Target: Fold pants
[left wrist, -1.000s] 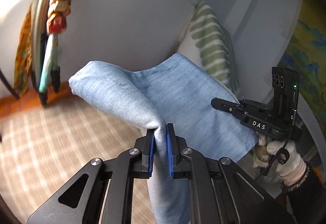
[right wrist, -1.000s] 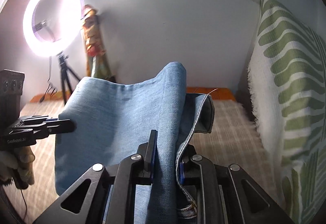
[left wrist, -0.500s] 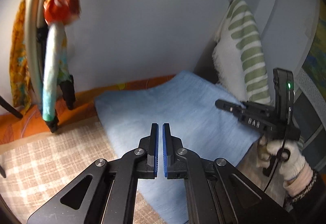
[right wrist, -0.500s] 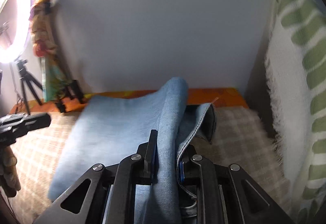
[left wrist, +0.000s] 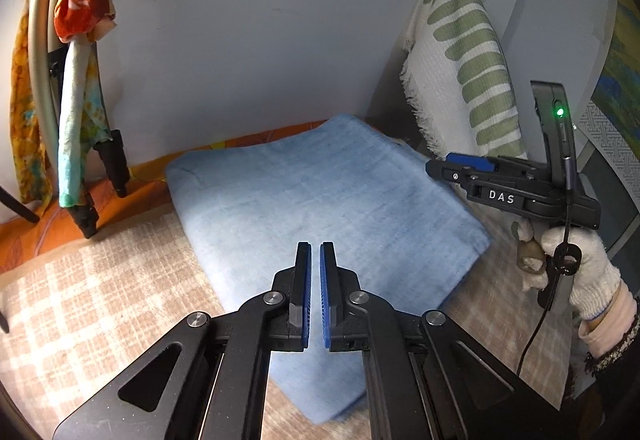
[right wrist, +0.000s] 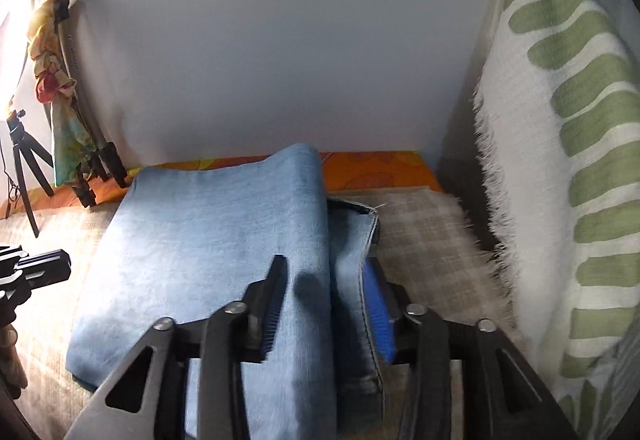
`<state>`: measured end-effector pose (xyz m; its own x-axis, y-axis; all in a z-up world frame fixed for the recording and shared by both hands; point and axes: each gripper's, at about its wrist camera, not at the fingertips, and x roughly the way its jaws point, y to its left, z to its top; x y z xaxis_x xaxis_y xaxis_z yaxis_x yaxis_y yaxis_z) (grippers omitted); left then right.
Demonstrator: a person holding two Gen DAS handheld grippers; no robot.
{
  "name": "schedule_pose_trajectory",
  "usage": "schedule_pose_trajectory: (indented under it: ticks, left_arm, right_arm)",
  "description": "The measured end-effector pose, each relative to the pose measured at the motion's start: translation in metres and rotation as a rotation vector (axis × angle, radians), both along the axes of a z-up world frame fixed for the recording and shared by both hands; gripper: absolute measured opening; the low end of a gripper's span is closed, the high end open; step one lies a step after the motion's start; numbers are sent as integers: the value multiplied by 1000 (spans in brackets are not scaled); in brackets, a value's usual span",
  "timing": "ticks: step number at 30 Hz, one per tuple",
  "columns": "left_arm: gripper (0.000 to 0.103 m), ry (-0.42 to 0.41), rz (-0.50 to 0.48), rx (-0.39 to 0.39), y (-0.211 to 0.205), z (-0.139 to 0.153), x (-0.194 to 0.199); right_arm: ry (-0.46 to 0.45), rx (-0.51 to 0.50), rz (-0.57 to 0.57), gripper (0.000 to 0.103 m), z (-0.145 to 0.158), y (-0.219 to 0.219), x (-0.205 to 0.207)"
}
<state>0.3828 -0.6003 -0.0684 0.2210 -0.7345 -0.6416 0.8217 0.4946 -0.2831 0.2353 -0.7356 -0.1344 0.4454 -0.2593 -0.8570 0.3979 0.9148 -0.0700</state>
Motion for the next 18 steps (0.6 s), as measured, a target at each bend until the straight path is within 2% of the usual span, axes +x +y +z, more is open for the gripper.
schedule_pose_trajectory:
  ticks: [4, 6, 8, 9, 10, 12, 15, 18]
  left_arm:
    - [11, -22, -12, 6, 4, 8, -13]
    - [15, -28, -13, 5, 7, 14, -19]
    - [34, -25, -3, 2, 12, 20, -23]
    - [50, -26, 3, -3, 15, 22, -25]
    - [59, -33, 14, -11, 20, 27, -27]
    - [60, -54, 26, -23, 30, 36, -35]
    - [69, -76, 31, -31, 43, 46, -44]
    - [71, -86, 48, -32, 58, 55, -53]
  right_arm:
    - [-25, -28, -10, 71, 19, 8, -9]
    - [-28, -48, -9, 77, 27, 13, -13]
    - [-29, -68, -8, 84, 38, 21, -21]
    - [-31, -74, -6, 85, 44, 27, -24]
    - [-35, -76, -4, 86, 48, 31, -28]
    - [-36, -79, -6, 88, 58, 40, -35]
    - [-47, -82, -10, 95, 71, 51, -44]
    - [-60, -98, -7, 100, 85, 67, -54]
